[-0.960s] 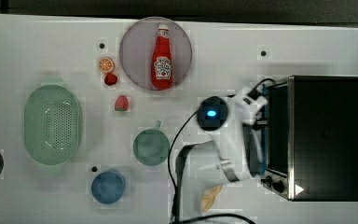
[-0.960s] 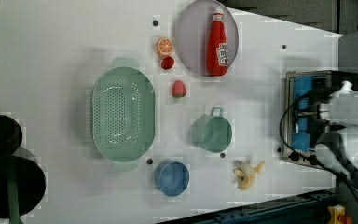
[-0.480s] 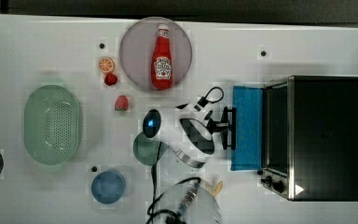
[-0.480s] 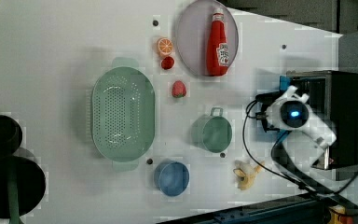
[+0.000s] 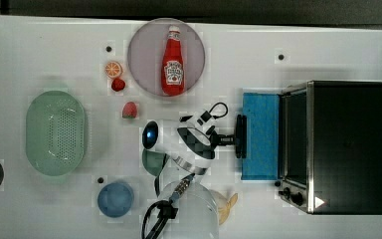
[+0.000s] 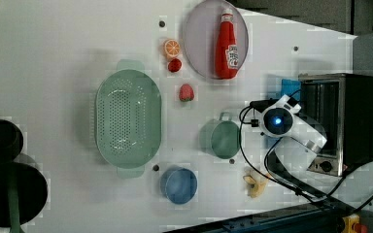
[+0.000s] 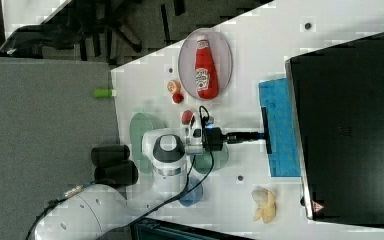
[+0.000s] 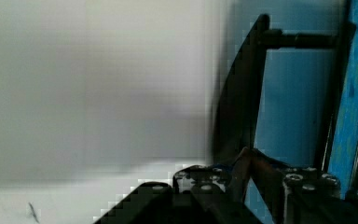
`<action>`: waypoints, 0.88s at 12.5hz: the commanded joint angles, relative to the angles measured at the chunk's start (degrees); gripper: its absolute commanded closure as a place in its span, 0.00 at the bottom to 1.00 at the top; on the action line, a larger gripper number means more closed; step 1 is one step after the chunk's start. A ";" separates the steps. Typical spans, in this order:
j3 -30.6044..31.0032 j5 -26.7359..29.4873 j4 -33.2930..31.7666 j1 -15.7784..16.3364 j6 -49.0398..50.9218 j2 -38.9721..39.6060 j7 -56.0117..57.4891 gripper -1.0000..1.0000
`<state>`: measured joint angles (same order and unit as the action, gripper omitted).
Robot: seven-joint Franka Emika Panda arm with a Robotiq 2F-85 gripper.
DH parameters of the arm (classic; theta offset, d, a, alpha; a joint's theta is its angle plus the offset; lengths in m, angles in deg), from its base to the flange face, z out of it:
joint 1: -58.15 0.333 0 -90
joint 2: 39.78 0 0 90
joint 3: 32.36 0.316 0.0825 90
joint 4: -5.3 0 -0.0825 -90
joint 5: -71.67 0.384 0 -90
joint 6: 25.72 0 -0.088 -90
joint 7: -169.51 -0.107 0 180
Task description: Flap open oven.
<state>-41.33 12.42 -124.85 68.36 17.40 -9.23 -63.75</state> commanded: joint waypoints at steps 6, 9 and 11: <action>0.17 33.45 2.73 -0.04 -0.39 -17.09 -4.45 0.82; -0.05 42.15 2.83 -0.79 5.62 -25.61 -4.44 0.82; -0.15 46.16 3.20 -1.04 10.37 -31.98 -4.41 0.82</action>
<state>-41.60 56.64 -122.39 68.24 26.32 -40.74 -65.13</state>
